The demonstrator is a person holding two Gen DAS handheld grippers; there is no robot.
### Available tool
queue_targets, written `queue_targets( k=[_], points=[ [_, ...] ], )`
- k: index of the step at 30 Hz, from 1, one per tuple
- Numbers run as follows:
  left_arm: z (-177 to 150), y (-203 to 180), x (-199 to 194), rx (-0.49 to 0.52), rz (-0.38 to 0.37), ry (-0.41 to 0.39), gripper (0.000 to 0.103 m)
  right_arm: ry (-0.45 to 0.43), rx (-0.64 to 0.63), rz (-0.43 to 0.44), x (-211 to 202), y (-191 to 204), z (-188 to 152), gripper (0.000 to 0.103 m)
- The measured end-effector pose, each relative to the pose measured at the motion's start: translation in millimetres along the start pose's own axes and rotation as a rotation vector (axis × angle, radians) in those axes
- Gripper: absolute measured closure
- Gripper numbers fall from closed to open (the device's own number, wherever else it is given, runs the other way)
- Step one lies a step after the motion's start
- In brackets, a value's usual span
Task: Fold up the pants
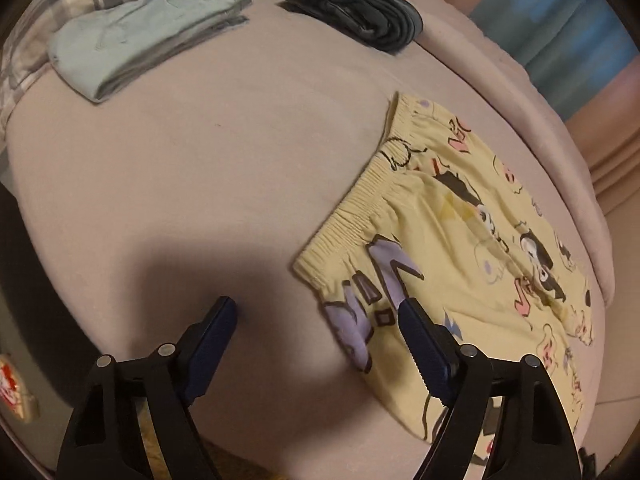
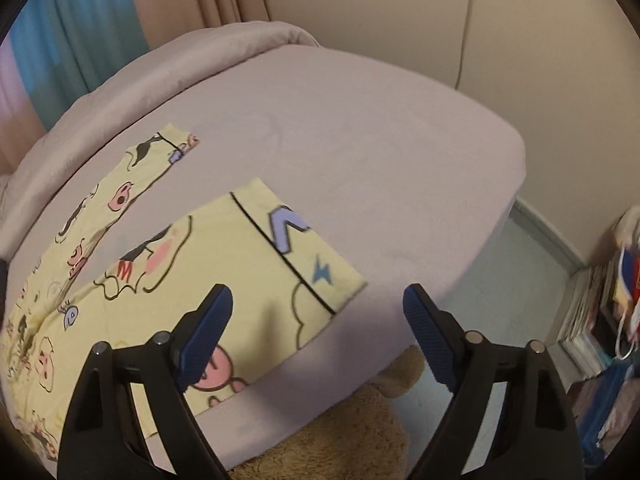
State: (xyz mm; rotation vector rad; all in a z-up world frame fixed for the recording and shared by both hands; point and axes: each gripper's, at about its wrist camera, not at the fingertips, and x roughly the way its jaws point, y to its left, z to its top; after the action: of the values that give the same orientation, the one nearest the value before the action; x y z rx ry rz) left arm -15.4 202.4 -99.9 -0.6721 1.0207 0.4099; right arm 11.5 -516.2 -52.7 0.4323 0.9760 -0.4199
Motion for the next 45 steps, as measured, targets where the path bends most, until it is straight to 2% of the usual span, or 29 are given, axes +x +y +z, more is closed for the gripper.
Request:
queue_targets(
  k=[3,5,8,9,10,11,12,13,14,15,18,20,23,28,30,33,40,42,44,45],
  points=[
    [1,-10,3,0.024,-0.009,-0.012,0.020,0.039,0.014,0.051,14,-4,-1,0.022],
    [2,-10,5,0.016,-0.030,-0.021,0.024,0.061,0.025,0.058,21,-4,-4,0.024],
    [2,-16,8,0.032,-0.056,-0.029,0.049,0.076,0.047,0.091,33,-5,-7,0.029],
    [1,-18,10,0.030,-0.067,-0.028,0.065,0.082,0.057,0.108,38,-5,-8,0.032],
    [0,-19,11,0.024,-0.092,-0.018,0.091,0.083,0.066,0.114,41,-5,-9,0.039],
    [0,-18,13,0.006,-0.125,0.003,0.102,0.074,0.074,0.113,43,-5,-10,0.041],
    [-1,-16,15,-0.025,-0.170,0.027,0.103,0.056,0.072,0.110,43,-3,-10,0.044],
    [-3,-13,15,-0.060,-0.196,0.037,0.103,0.049,0.066,0.104,43,-3,-9,0.059],
    [-4,-12,12,-0.070,-0.193,0.029,0.103,0.040,0.054,0.096,43,-1,-7,0.082],
    [-5,-12,7,-0.071,-0.183,0.018,0.103,0.037,0.051,0.124,45,-1,-5,0.094],
    [-2,-10,-16,-0.089,-0.184,-0.031,0.103,0.027,0.085,0.176,43,-4,4,0.095],
    [1,-7,-37,-0.090,-0.195,-0.066,0.103,-0.018,0.082,0.181,32,-4,11,0.096],
    [2,-7,-57,-0.073,-0.222,-0.077,0.103,-0.078,0.135,0.259,7,-11,26,0.096],
    [-5,-6,-59,-0.043,-0.165,-0.066,0.103,-0.133,0.104,0.230,-15,-15,32,0.096],
    [-11,3,-45,-0.053,-0.109,-0.024,0.103,-0.102,0.117,0.220,-6,-22,28,0.096],
    [-22,14,-24,-0.066,-0.072,0.044,0.103,-0.020,0.163,0.196,16,-36,14,0.096],
    [-20,16,-9,-0.042,-0.048,0.093,0.096,0.093,0.176,0.140,45,-46,-6,0.092],
    [-19,11,-12,-0.033,-0.048,0.096,0.095,0.104,0.126,0.095,42,-39,1,0.081],
    [-16,9,-18,-0.022,-0.024,0.089,0.081,0.072,0.046,-0.009,32,-30,10,0.041],
    [-17,8,-21,-0.017,-0.007,0.080,0.077,0.029,-0.011,-0.064,23,-24,18,0.035]
  ],
)
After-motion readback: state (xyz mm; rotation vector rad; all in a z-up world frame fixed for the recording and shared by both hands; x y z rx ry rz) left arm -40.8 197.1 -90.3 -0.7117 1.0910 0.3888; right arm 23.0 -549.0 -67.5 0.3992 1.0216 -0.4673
